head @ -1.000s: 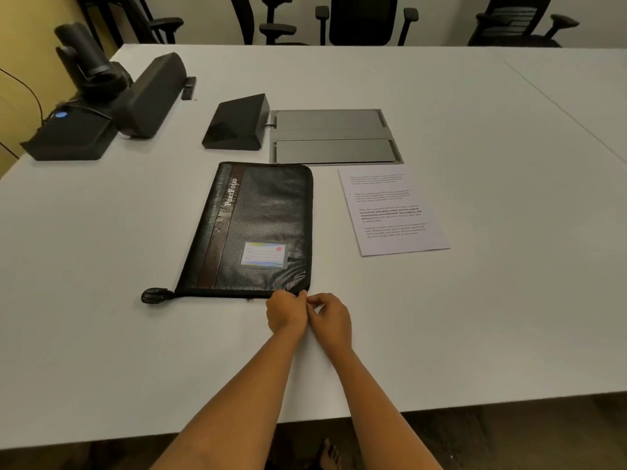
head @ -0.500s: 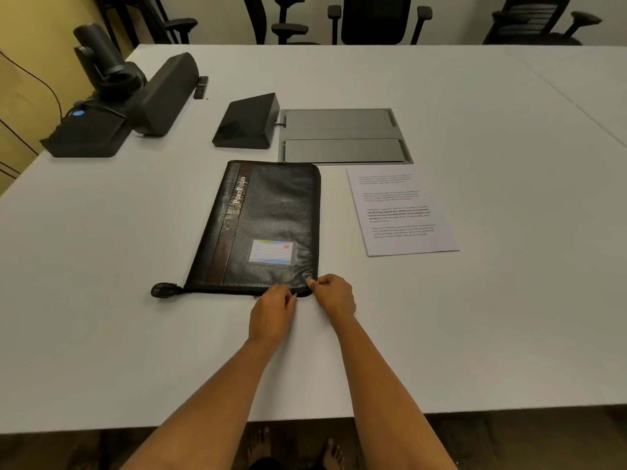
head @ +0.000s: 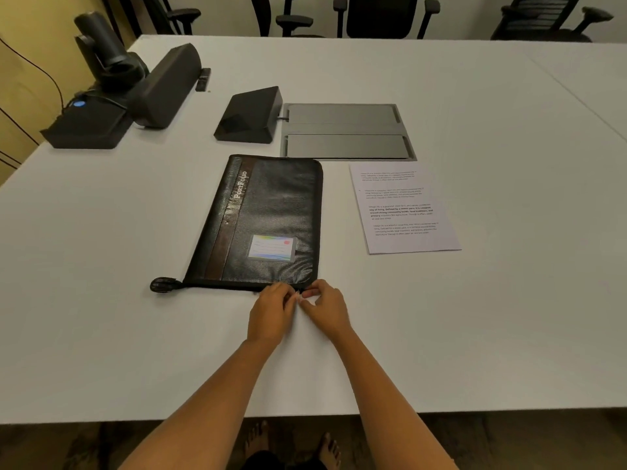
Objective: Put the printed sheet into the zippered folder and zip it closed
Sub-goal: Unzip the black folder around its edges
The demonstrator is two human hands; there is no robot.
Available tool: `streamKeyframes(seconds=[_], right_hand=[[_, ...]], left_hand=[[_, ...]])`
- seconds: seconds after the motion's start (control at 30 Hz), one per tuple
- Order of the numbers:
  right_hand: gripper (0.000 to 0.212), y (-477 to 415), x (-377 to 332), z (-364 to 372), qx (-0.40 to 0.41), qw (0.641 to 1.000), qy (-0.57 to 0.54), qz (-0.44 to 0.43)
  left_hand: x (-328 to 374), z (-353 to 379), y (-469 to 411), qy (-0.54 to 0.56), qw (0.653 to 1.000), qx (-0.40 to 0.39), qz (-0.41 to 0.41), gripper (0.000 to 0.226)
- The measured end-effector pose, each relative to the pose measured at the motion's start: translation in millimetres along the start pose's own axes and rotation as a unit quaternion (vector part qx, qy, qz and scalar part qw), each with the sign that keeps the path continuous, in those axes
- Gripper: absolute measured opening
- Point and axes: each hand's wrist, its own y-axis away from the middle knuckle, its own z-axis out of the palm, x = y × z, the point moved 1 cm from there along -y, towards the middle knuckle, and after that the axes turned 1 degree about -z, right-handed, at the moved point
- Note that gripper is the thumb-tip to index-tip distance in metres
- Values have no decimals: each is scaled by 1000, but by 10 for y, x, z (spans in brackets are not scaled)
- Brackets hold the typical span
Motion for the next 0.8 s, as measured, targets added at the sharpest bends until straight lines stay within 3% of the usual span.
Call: streamKeyframes(seconds=[0.2, 0.37, 0.5, 0.6, 0.7, 0.8], right_hand=[[38, 60, -53, 96, 64, 998, 23, -12], [15, 68, -80, 160, 102, 990, 92, -4], [22, 50, -62, 158, 144, 989, 32, 21], [19, 62, -46, 164, 156, 988, 14, 19], [15, 82, -33, 216, 160, 987, 8, 9], [13, 93, -11, 236, 180, 984, 5, 3]], left_hand=[[-41, -124, -90, -103, 988, -6, 115, 15], [191, -64, -158, -155, 967, -33, 200, 22], [351, -9, -243, -171, 963, -65, 197, 22], [329, -51, -299, -113, 970, -76, 200, 20], [244, -69, -381, -158, 957, -181, 165, 44], [205, -77, -524, -250, 917, -257, 174, 45]])
